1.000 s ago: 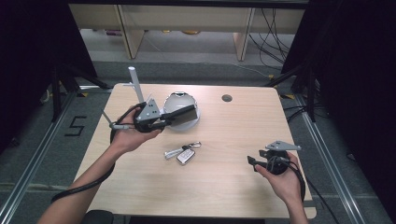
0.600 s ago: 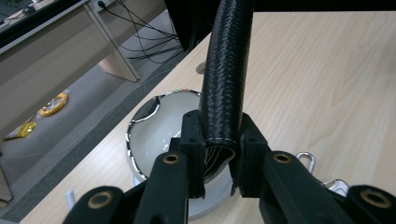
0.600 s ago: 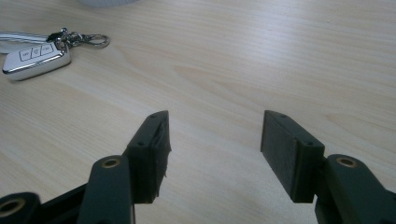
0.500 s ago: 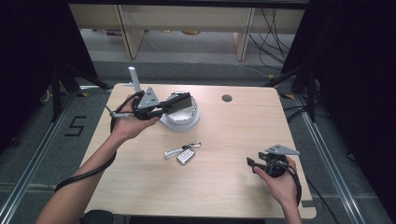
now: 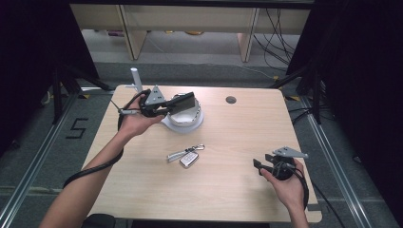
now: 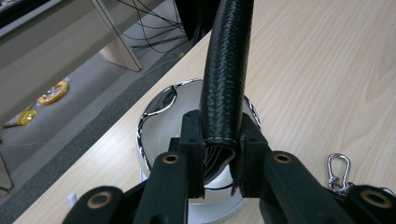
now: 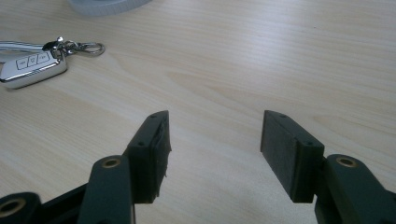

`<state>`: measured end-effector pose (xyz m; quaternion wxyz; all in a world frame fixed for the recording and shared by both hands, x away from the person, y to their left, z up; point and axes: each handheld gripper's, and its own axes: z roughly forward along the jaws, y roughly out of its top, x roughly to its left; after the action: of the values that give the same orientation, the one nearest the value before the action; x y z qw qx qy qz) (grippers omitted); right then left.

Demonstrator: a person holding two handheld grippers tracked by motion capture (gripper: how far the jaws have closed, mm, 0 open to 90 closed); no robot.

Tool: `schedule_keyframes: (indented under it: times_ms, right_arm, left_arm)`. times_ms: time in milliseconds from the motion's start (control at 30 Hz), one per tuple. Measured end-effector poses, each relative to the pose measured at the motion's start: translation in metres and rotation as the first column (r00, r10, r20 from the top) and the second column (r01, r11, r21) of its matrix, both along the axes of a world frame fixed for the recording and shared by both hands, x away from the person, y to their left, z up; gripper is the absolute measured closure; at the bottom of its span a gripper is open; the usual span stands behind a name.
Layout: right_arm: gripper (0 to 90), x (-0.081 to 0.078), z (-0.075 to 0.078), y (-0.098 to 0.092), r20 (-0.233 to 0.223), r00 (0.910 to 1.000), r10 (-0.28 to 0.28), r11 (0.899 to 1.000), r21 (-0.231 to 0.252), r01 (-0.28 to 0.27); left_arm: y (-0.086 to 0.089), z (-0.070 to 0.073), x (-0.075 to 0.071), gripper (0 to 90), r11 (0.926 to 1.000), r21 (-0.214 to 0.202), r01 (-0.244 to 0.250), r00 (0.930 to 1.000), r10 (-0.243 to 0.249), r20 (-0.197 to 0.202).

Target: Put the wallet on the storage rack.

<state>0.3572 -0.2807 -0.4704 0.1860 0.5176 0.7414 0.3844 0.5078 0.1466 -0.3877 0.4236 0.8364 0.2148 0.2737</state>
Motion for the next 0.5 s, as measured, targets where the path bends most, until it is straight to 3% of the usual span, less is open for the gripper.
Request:
schedule_keyframes:
  times_ms: [133, 167, 300, 367, 500]
  right_arm:
    - [43.6, 0.000, -0.001, 0.001, -0.004, 1.0000, 0.001, 1.000, 0.007, -0.001]
    - [43.6, 0.001, -0.002, 0.002, 0.008, 1.0000, 0.000, 1.000, 0.018, 0.000]
    - [43.5, 0.000, -0.002, 0.002, 0.006, 1.0000, 0.000, 1.000, 0.020, 0.000]
    - [43.4, 0.001, -0.003, -0.001, 0.015, 0.9996, 0.024, 1.000, 0.003, -0.024]
    - [43.2, 0.000, -0.002, -0.003, 0.004, 0.9998, 0.018, 1.000, -0.017, -0.018]
  left_arm:
    - [-0.004, -0.003, 0.003, 76.2, 0.9999, -0.012, 0.011, 0.9998, -0.012, -0.014]
    - [-0.005, -0.004, 0.005, 76.1, 0.9996, 0.013, 0.025, 0.9995, -0.025, -0.020]
    - [-0.006, -0.006, 0.008, 76.1, 0.9995, 0.023, 0.022, 0.9991, -0.022, -0.037]
    - [-0.006, -0.009, 0.010, 76.0, 0.9996, 0.021, 0.017, 0.9988, -0.016, -0.046]
    - [-0.008, -0.014, 0.016, 75.8, 0.9997, 0.020, 0.011, 0.9972, -0.010, -0.075]
